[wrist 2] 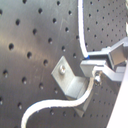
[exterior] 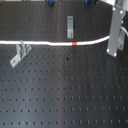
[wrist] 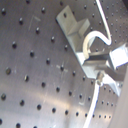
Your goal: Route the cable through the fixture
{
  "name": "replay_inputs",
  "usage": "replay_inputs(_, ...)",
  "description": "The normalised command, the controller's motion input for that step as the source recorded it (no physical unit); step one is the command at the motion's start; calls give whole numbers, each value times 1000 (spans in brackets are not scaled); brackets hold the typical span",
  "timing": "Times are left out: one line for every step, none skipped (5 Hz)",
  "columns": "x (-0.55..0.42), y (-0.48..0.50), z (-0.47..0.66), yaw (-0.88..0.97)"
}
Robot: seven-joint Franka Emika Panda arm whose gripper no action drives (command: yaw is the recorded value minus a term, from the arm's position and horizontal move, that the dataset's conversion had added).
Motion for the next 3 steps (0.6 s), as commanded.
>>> replay_inputs(67, 302, 59, 0)
replay_inputs(0, 0, 74, -31)
replay_inputs(59, -89, 43, -60)
